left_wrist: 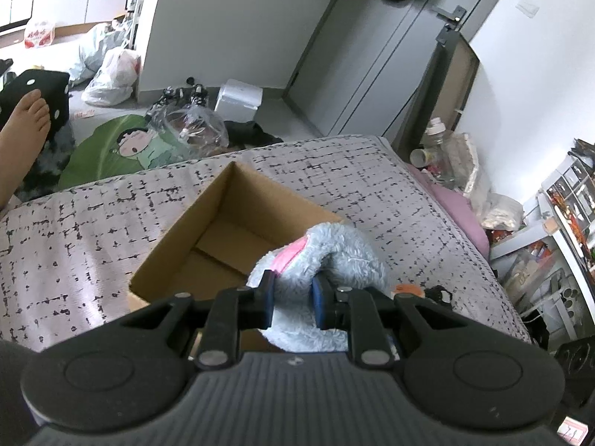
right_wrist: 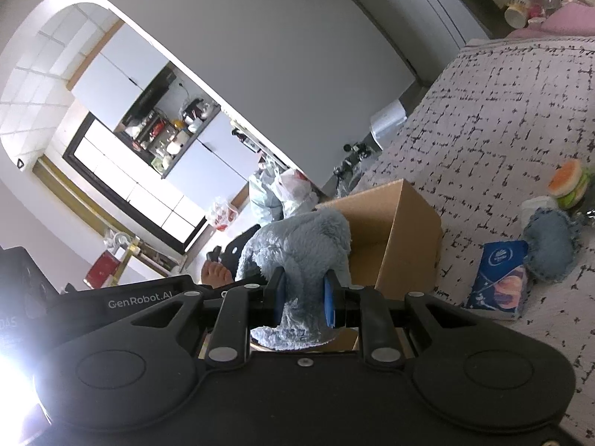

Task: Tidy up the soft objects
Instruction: 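Lift the light-blue plush with the right gripper and carry it over the box, then lower the plush into the box and open the right gripper, then move the right gripper back to the remaining items on the bed, then grasp the blue tissue pack with the left gripper while the right grasps the plastic bag, then carry the tissue pack with the left gripper while the right carries the bag toward the box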

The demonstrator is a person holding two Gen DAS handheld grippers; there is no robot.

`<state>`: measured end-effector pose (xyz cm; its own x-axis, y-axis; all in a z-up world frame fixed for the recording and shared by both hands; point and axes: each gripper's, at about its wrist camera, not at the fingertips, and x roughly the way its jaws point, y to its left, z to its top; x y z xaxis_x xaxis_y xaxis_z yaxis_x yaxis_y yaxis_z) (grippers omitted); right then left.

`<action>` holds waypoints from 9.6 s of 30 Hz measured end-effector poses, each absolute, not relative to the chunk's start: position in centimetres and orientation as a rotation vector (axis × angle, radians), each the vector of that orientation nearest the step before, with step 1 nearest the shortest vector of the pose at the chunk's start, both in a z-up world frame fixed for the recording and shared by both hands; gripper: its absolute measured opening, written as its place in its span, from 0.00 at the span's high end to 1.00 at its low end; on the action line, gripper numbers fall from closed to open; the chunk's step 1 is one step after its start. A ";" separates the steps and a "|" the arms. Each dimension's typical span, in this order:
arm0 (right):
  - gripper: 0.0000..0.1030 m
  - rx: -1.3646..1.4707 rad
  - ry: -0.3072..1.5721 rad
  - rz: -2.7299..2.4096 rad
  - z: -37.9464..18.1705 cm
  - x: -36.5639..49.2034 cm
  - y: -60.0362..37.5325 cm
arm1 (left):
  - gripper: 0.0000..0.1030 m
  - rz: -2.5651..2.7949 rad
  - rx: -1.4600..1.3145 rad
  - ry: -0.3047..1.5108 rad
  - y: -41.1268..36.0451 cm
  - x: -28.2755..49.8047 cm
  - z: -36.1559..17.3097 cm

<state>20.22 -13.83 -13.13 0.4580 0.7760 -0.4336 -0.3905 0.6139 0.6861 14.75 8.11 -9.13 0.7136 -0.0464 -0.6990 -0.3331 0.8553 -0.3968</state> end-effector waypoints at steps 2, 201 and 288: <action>0.80 0.536 0.819 0.765 -13.4 20.4 -13.1 | 0.82 0.175 -0.538 0.776 8.7 15.0 -9.5; 0.97 0.555 0.954 0.181 -17.5 28.5 -29.7 | 0.51 0.149 -0.367 1.021 -4.4 22.0 -13.9; 0.98 0.558 0.793 0.690 -11.7 24.5 -15.8 | 0.51 0.282 -0.463 0.883 12.1 22.5 -12.3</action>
